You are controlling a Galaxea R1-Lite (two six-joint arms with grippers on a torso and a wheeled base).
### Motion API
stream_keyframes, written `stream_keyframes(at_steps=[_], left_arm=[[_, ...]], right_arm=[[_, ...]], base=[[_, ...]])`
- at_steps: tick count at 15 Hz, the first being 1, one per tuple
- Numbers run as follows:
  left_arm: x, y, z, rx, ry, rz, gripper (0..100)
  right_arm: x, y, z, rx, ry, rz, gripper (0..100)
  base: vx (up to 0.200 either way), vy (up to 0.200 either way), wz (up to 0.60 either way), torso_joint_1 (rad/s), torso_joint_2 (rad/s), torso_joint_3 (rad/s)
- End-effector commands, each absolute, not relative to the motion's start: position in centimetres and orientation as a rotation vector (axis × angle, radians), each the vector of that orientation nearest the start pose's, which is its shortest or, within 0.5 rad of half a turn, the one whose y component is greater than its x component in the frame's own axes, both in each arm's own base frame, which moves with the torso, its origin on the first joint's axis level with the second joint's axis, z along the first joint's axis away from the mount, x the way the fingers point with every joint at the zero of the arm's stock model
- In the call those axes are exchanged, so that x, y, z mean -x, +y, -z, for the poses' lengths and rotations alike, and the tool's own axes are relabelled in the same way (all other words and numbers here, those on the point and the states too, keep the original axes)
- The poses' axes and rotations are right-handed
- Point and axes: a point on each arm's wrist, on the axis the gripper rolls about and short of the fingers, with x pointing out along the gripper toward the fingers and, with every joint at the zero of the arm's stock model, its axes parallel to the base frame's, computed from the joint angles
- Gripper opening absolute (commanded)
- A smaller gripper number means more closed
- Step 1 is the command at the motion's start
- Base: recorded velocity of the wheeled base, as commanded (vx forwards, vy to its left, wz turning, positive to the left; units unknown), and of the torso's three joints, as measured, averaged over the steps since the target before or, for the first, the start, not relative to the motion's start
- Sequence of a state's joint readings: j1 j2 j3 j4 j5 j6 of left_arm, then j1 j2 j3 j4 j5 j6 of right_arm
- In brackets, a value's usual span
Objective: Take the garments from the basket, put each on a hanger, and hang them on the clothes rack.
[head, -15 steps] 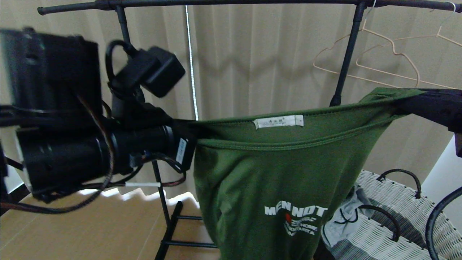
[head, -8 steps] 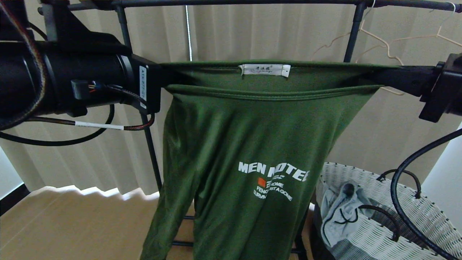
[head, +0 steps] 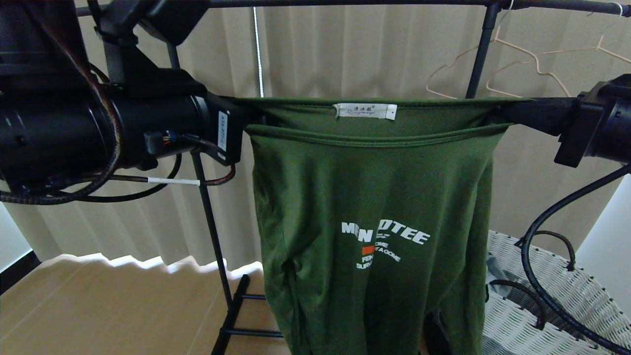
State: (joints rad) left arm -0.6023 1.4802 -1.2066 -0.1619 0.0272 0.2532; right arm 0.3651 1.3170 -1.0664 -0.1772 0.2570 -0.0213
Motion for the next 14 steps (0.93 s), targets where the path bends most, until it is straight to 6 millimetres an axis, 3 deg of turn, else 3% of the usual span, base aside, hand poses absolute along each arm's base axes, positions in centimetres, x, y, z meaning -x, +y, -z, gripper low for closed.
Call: stream_keyframes(at_steps=[1, 3, 5, 7, 9, 11, 14], left_arm=[[-21.6, -14.8, -30.9, -0.295, 0.073, 0.59, 0], [-21.7, -14.8, -31.3, -0.285, 0.098, 0.592, 0], [-23.8, -16.2, -31.9, -0.175, 0.122, 0.58, 0], [-27.1, -17.7, -31.7, -0.117, 0.138, 0.549, 0], [-28.5, -18.3, -31.6, -0.093, 0.142, 0.541, 0], [-29.2, -18.7, -31.4, -0.054, 0.148, 0.538, 0], [-29.2, -18.9, -31.2, -0.052, 0.145, 0.539, 0]], right_arm=[[-19.9, 7.7, -31.3, 0.025, 0.066, -0.599, 0], [-19.9, 6.8, -31.5, 0.027, 0.06, -0.559, 0], [-18.7, 5.6, -32.1, 0.03, 0.04, -0.524, 0], [-15.9, 4.8, -32.6, 0.03, 0.054, -0.527, 0], [-13.8, 4.4, -32.9, 0.028, 0.059, -0.551, 0], [-11.7, 4.2, -32.4, 0.019, 0.079, -0.706, 0], [-11.4, 4.8, -31.2, 0.012, 0.109, -0.861, 0]], base=[[0.0, 0.0, 0.0, 0.0, 0.0, 0.0], [0.0, 0.0, 0.0, 0.0, 0.0, 0.0], [0.0, 0.0, 0.0, 0.0, 0.0, 0.0], [0.0, 0.0, 0.0, 0.0, 0.0, 0.0], [0.0, 0.0, 0.0, 0.0, 0.0, 0.0], [0.0, 0.0, 0.0, 0.0, 0.0, 0.0], [0.0, 0.0, 0.0, 0.0, 0.0, 0.0]])
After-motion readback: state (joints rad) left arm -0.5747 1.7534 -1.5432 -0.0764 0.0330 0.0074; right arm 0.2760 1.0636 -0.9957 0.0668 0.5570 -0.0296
